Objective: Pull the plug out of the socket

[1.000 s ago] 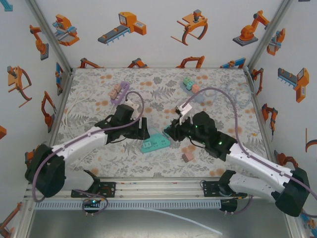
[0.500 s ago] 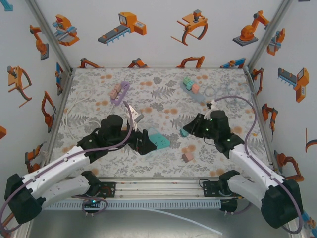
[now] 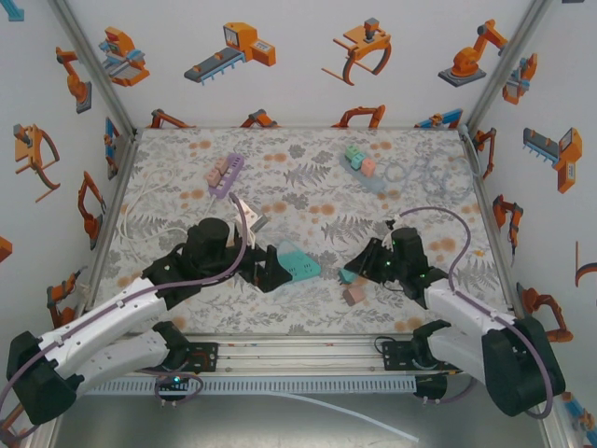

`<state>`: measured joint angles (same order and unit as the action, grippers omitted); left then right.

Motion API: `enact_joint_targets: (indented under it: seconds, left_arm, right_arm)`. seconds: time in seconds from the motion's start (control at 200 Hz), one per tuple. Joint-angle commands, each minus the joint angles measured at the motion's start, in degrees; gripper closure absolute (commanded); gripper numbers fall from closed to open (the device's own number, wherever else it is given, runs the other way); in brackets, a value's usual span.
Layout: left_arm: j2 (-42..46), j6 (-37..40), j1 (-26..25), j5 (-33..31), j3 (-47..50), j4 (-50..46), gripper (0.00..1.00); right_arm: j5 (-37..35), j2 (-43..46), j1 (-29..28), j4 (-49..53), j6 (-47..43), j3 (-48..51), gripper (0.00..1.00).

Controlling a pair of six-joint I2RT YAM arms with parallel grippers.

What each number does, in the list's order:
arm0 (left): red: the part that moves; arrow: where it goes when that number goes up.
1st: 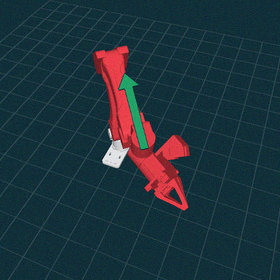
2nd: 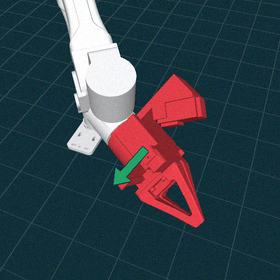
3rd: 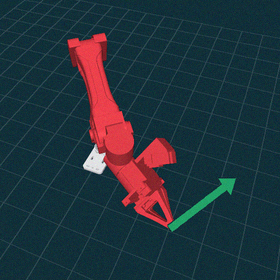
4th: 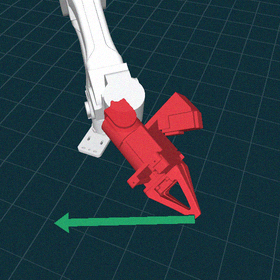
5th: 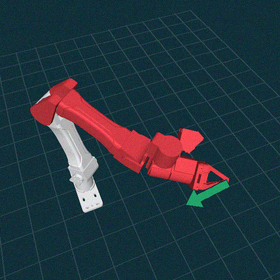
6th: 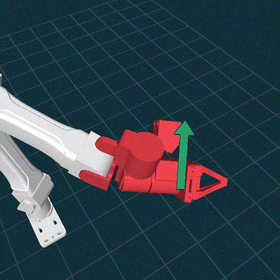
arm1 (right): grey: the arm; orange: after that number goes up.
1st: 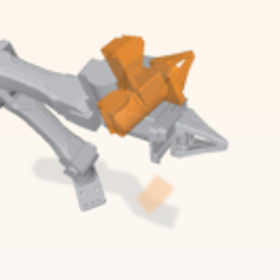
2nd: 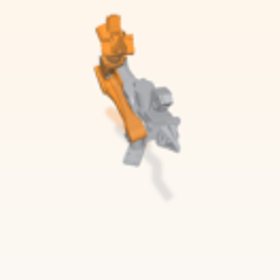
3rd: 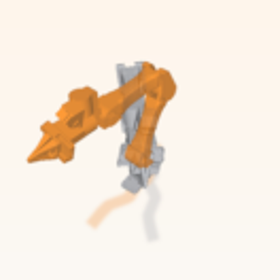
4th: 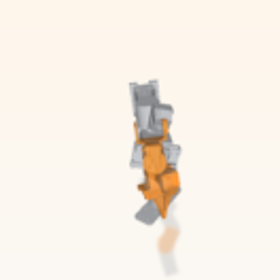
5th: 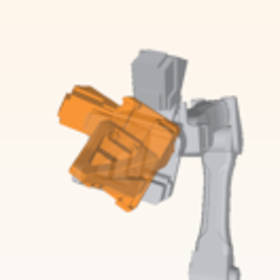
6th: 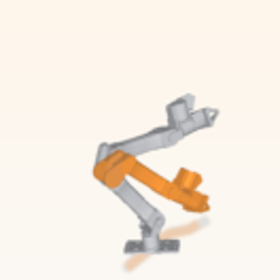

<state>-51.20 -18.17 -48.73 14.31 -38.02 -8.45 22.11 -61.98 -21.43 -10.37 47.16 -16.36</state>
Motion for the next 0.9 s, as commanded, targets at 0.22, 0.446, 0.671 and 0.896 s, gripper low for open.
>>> enact_joint_targets:
  seconds: [0.22, 0.446, 0.671, 0.896]
  left_arm:
    - [0.7, 1.6, -0.1, -6.1, 0.4, -3.9, 0.03]
    - [1.1, 2.2, -0.1, -8.1, -0.4, -6.0, 0.03]
    - [0.2, 0.7, -0.2, -15.8, -2.0, -9.2, 0.03]
    - [1.1, -2.9, -0.1, -25.1, -3.8, -13.9, 0.03]
  right_arm:
    - [-1.1, -1.3, 0.4, -3.5, -1.2, 1.6, 0.68]
    - [-6.6, 5.7, 0.4, 5.7, -3.8, 1.2, 0.48]
    - [-9.4, 15.8, 0.4, 15.2, -8.4, -1.9, 0.39]
    - [-9.9, 23.1, -1.3, 21.1, -20.4, -10.2, 0.39]
